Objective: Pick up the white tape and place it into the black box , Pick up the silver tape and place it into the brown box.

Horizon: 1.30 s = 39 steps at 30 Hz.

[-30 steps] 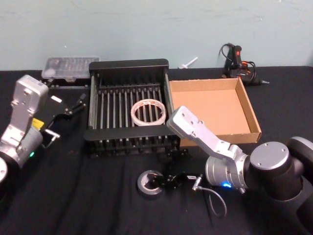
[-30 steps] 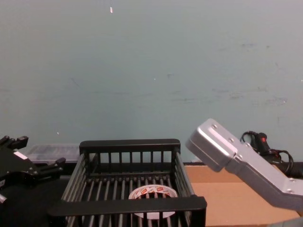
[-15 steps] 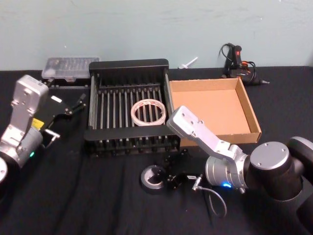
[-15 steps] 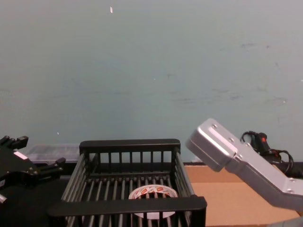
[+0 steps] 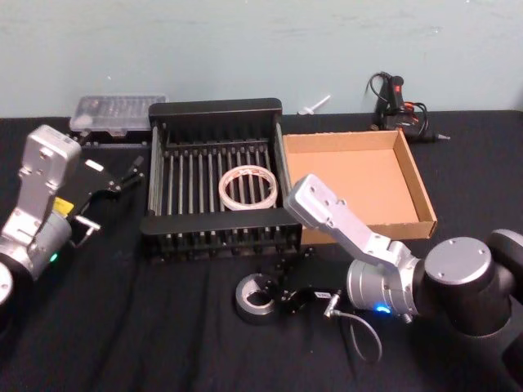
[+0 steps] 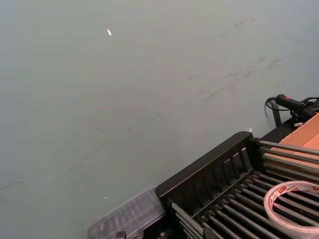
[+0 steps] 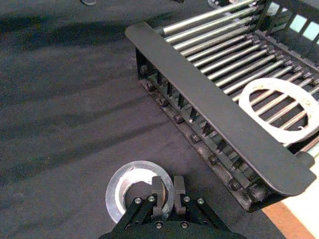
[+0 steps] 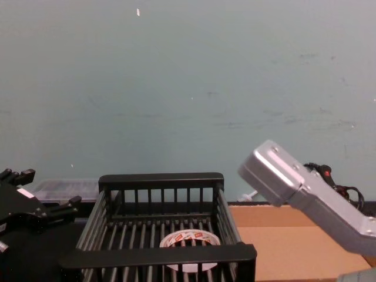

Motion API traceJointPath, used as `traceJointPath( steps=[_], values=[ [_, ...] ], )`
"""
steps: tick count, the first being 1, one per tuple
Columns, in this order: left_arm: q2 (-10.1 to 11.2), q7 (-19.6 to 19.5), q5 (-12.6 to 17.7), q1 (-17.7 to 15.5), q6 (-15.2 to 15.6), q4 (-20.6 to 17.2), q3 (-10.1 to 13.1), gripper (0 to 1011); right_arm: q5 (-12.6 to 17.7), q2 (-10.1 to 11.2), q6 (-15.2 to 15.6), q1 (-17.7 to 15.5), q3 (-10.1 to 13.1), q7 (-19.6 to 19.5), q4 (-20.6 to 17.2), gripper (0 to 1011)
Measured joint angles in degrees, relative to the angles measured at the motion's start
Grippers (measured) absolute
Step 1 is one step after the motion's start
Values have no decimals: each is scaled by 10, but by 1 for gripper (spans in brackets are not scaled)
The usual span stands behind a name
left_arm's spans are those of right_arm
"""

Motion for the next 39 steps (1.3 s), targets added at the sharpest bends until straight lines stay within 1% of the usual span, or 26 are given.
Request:
traceJointPath(
  steps=[3, 6, 7, 9, 12, 16, 17, 19, 22, 25, 26, 29, 32, 33, 37, 39],
  values=[
    [0, 0, 0, 0, 0, 0, 0, 1001, 3, 5, -5, -5, 3, 0, -8, 147],
    [0, 0, 0, 0, 0, 0, 0, 1001, 11, 17, -13, -15, 10, 0, -24, 147],
    [0, 0, 0, 0, 0, 0, 0, 1001, 11, 17, -13, -15, 10, 0, -24, 147],
    [0, 0, 0, 0, 0, 0, 0, 1001, 16, 26, -20, -23, 15, 0, -35, 148],
    [0, 0, 0, 0, 0, 0, 0, 1002, 24, 47, -33, -39, 27, -1, -54, 147],
    [0, 0, 0, 0, 0, 0, 0, 1001, 31, 66, -44, -54, 38, -3, -70, 147],
    [0, 0, 0, 0, 0, 0, 0, 1001, 34, 75, -48, -63, 45, -5, -79, 147],
    [0, 0, 0, 0, 0, 0, 0, 1001, 38, 82, -51, -70, 51, -8, -86, 148],
    [0, 0, 0, 0, 0, 0, 0, 1001, 46, 100, -59, -87, 67, -16, -101, 147],
    [0, 0, 0, 0, 0, 0, 0, 1001, 50, 109, -64, -96, 78, -22, -108, 147],
    [0, 0, 0, 0, 0, 0, 0, 1001, 55, 114, -68, -103, 88, -26, -113, 147],
    [0, 0, 0, 0, 0, 0, 0, 1001, 61, 121, -75, -112, 104, -35, -120, 147],
    [0, 0, 0, 0, 0, 0, 0, 1001, 66, 124, -80, -117, 118, -44, -125, 148],
    [0, 0, 0, 0, 0, 0, 0, 1001, 68, 124, -82, -120, 125, -49, -128, 147],
    [0, 0, 0, 0, 0, 0, 0, 1001, 73, 122, -86, -122, 147, -67, -131, 147],
    [0, 0, 0, 0, 0, 0, 0, 1001, 74, 116, -87, -122, 159, -80, -131, 147]
  ],
)
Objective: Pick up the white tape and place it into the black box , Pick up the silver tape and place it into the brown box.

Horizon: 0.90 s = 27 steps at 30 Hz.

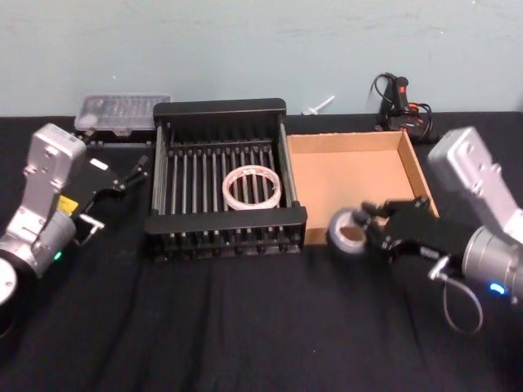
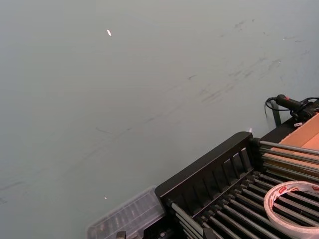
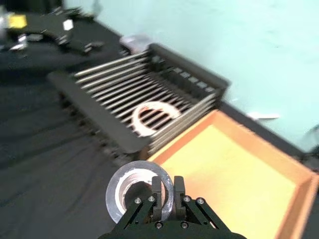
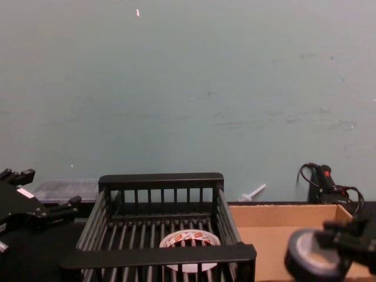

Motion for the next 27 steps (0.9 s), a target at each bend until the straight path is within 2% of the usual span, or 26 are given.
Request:
traceJointPath(
  steps=[6, 15, 22, 27],
  values=[
    [0, 0, 0, 0, 0, 0, 0, 1001, 1, -23, 2, 10, 22, -31, 10, 147],
    [0, 0, 0, 0, 0, 0, 0, 1001, -14, -82, 24, 55, 36, -74, 57, 147],
    [0, 0, 0, 0, 0, 0, 0, 1001, -31, -124, 27, 106, 33, -89, 118, 147],
    [0, 0, 0, 0, 0, 0, 0, 1001, -45, -157, 30, 150, 22, -94, 181, 148]
  ],
)
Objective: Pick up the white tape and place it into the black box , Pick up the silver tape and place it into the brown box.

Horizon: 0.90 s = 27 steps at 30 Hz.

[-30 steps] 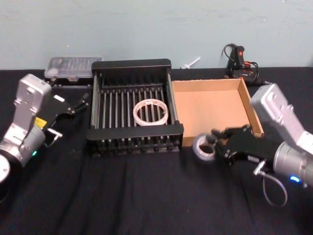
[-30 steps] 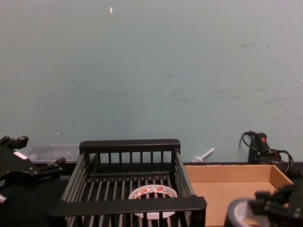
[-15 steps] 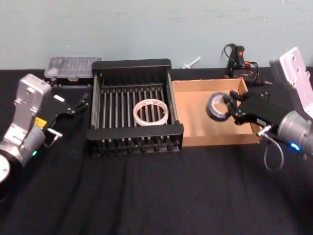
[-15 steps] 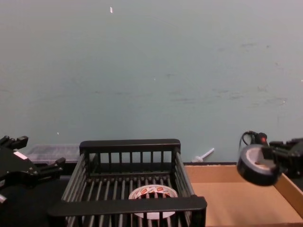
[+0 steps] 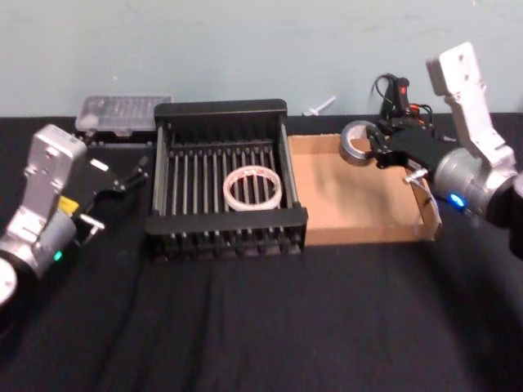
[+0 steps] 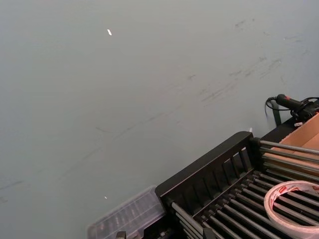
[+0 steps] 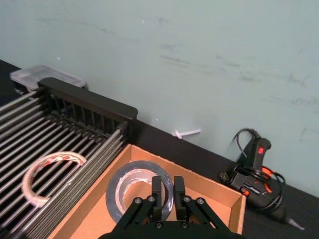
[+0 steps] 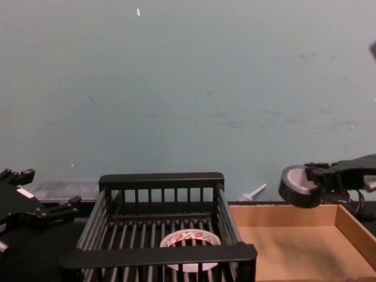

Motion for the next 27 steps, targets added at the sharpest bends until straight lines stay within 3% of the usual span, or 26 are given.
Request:
traceJointPath(
  steps=[4, 15, 27],
  values=[
    [0, 0, 0, 0, 0, 0, 0, 1001, -10, -27, 8, 31, -6, -5, 55, 148],
    [0, 0, 0, 0, 0, 0, 0, 1001, -30, -65, 23, 68, -13, -11, 140, 147],
    [0, 0, 0, 0, 0, 0, 0, 1001, -43, -73, 32, 74, -15, -13, 157, 148]
  ],
)
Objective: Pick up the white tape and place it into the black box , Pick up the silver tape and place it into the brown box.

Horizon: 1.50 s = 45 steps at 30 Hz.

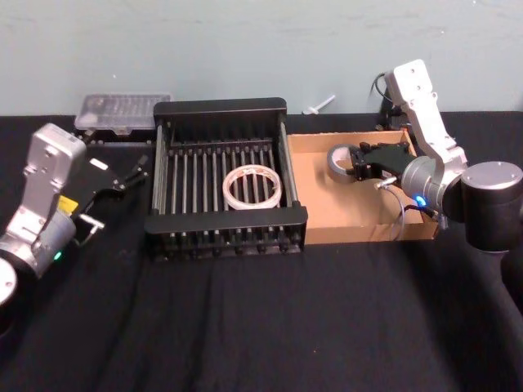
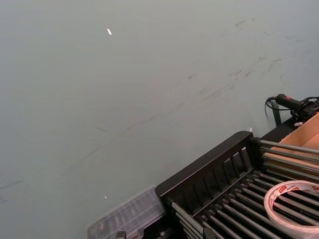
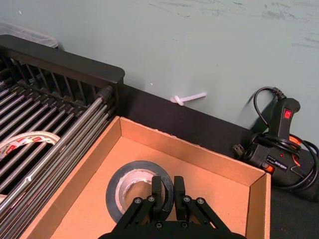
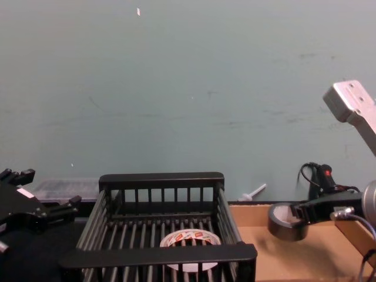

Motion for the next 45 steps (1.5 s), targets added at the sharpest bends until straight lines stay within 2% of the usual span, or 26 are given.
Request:
traceJointPath(
  steps=[7, 12, 15, 16, 21, 22, 26, 27, 32, 35, 45],
  values=[
    [0, 0, 0, 0, 0, 0, 0, 1002, 2, 1, -1, -1, 0, 0, -2, 168],
    [0, 0, 0, 0, 0, 0, 0, 1001, 2, 1, -1, -1, 1, 0, -2, 338],
    [0, 0, 0, 0, 0, 0, 0, 1001, 3, 1, -2, -1, 1, 1, -3, 392],
    [0, 0, 0, 0, 0, 0, 0, 1001, 3, 1, -2, -1, 1, 1, -3, 453],
    [0, 0, 0, 0, 0, 0, 0, 1001, 3, 1, -2, -1, 1, 1, -3, 615],
    [0, 0, 0, 0, 0, 0, 0, 1001, 3, 1, -2, -1, 1, 1, -3, 615],
    [0, 0, 0, 0, 0, 0, 0, 1002, 4, 2, -2, -1, 1, 1, -3, 772],
    [0, 0, 0, 0, 0, 0, 0, 1002, 4, 2, -2, -1, 1, 1, -3, 772],
    [0, 0, 0, 0, 0, 0, 0, 1002, 4, 2, -3, -1, 1, 1, -4, 944],
    [0, 0, 0, 0, 0, 0, 0, 1002, 4, 2, -3, -1, 1, 1, -4, 1002],
    [0, 0, 0, 0, 0, 0, 0, 1001, 3, 1, -9, -8, 7, 3, -14, 1003]
  ],
)
